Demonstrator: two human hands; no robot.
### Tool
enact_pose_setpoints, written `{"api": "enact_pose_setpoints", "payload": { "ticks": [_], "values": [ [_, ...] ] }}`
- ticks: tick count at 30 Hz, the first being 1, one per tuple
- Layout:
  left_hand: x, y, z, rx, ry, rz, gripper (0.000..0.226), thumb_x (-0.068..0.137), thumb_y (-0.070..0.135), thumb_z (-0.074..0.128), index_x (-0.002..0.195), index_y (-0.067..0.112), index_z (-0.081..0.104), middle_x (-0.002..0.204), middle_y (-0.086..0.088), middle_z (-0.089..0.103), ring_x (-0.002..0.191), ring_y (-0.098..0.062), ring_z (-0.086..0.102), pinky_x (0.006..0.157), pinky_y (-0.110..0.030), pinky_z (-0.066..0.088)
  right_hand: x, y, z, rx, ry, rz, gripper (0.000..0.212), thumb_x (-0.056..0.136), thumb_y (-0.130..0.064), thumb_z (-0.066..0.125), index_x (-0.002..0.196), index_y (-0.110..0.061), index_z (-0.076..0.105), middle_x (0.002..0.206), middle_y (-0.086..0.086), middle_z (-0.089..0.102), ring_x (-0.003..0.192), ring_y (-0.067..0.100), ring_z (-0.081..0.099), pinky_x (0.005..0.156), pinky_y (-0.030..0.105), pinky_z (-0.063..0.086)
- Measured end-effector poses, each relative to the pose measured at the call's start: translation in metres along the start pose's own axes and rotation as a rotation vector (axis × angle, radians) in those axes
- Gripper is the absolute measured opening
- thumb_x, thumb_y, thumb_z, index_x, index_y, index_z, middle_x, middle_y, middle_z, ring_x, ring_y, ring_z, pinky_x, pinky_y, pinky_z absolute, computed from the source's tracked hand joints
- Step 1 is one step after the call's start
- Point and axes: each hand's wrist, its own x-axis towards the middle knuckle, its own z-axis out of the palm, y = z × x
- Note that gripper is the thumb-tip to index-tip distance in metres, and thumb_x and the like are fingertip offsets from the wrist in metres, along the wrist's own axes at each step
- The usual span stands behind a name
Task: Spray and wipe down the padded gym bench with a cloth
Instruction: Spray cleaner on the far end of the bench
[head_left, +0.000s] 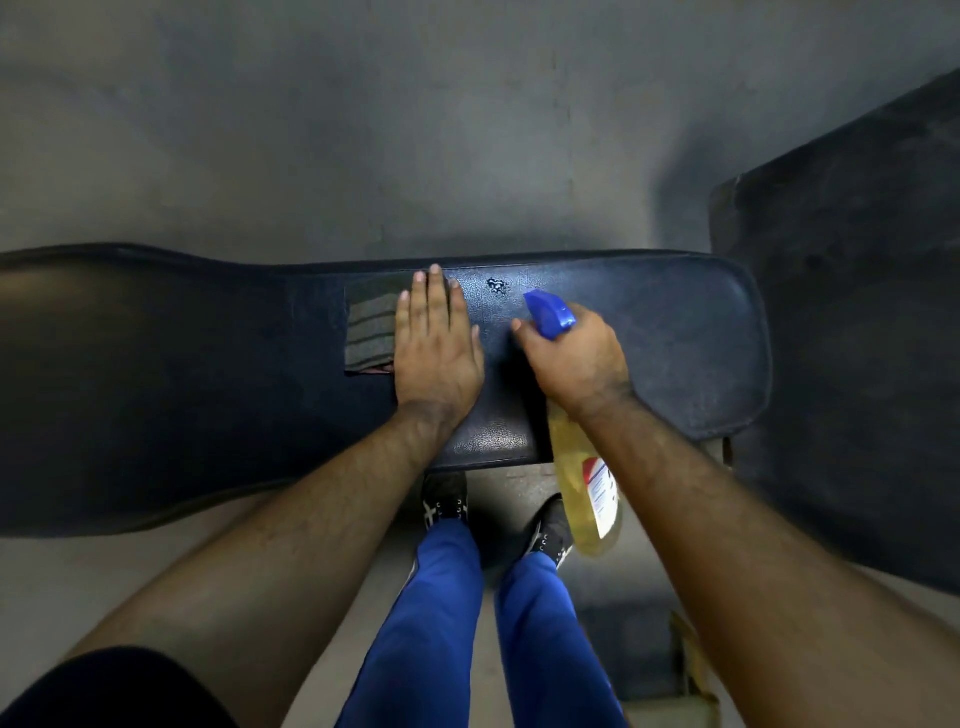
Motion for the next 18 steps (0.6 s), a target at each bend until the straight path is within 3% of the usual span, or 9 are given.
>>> {"api": "enact_pose_setpoints", "payload": {
  "ticks": [4,7,12,18],
  "values": [
    [-0.007,0.04,-0.001,-0.117,0.041,0.178,0.057,0.094,0.029,0.037,0.143,-0.001,0.043,0.153,-0.023,0.036,0.145,-0.036,0.029,0.121,-0.047,0.019,-0.001,0.016,-0.022,-0.048,0.122,-0.044,0.031,0.09,-0.047,0.062,0.092,-0.016,0.063,0.095,0.011,0.069,0.095,0.036,0.063,0.079,0.038,0.05],
    [-0.009,0.074,0.005,-0.226,-0.006,0.207,0.061,0.095,0.035,0.033,0.142,0.0,0.043,0.152,-0.022,0.038,0.145,-0.034,0.03,0.121,-0.045,0.02,0.008,0.035,-0.041,-0.115,0.184,0.008,0.035,0.091,-0.047,0.061,0.095,-0.013,0.064,0.102,0.015,0.069,0.102,0.04,0.062,0.08,0.038,0.048],
    [-0.013,0.094,0.022,-0.122,-0.049,0.171,0.064,0.099,0.04,0.029,0.151,0.002,0.028,0.159,-0.021,0.022,0.149,-0.032,0.017,0.123,-0.047,0.012,0.021,0.061,-0.055,-0.13,0.116,0.068,0.038,0.09,-0.047,0.062,0.098,-0.011,0.068,0.104,0.016,0.071,0.103,0.04,0.064,0.082,0.039,0.051],
    [-0.016,0.112,0.017,-0.113,-0.019,0.181,0.059,0.1,0.036,0.032,0.147,0.001,0.036,0.156,-0.021,0.03,0.147,-0.033,0.024,0.122,-0.047,0.018,0.022,0.086,-0.08,-0.015,0.094,0.105,0.037,0.088,-0.048,0.063,0.102,-0.014,0.066,0.107,0.012,0.07,0.106,0.036,0.064,0.085,0.037,0.05]
  ]
}}
